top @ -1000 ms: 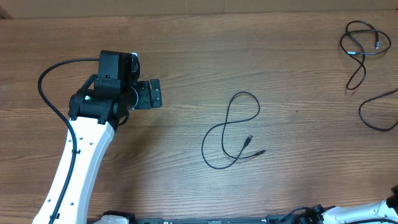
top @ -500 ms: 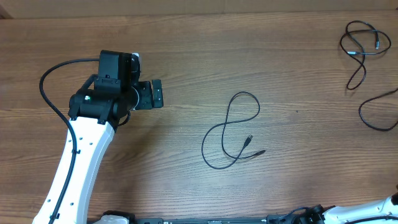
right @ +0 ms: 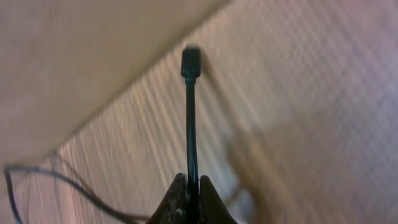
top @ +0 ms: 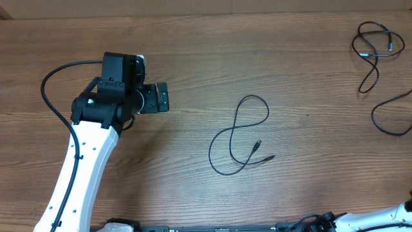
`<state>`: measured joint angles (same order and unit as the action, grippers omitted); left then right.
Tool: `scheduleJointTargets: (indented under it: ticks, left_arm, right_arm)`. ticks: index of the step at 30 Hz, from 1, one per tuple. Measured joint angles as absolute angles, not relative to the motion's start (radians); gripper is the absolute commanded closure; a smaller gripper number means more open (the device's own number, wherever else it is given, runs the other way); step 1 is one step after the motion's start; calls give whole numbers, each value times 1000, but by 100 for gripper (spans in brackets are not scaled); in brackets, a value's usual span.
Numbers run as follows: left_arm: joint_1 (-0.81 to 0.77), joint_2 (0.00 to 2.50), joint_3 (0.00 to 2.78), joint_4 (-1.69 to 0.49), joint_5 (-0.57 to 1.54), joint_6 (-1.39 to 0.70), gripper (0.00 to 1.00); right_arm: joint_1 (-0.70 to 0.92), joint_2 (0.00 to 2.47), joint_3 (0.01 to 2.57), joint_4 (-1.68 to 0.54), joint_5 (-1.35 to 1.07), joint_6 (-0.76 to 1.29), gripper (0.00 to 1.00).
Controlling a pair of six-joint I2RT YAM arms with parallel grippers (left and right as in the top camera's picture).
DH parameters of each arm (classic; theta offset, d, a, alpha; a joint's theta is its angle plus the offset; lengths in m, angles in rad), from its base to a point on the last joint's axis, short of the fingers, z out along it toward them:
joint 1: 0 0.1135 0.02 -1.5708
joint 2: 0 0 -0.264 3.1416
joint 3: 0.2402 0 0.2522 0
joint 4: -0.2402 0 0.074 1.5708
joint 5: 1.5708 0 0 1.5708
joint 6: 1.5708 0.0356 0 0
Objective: Untangle cables
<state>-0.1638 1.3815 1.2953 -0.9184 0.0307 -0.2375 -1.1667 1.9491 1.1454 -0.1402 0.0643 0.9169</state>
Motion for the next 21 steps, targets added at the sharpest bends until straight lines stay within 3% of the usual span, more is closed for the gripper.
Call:
scheduleJointTargets:
  ticks: [7,21]
  left_arm:
    - [-164,1382,1295,-894,31,-237,0]
    - [-164,1382,1295,-898,35,-237,0]
  right_arm:
    - [-1040,1949,1145,-181,-76,992,96]
    - [-767,1950,1145,-54,-293,1179,96]
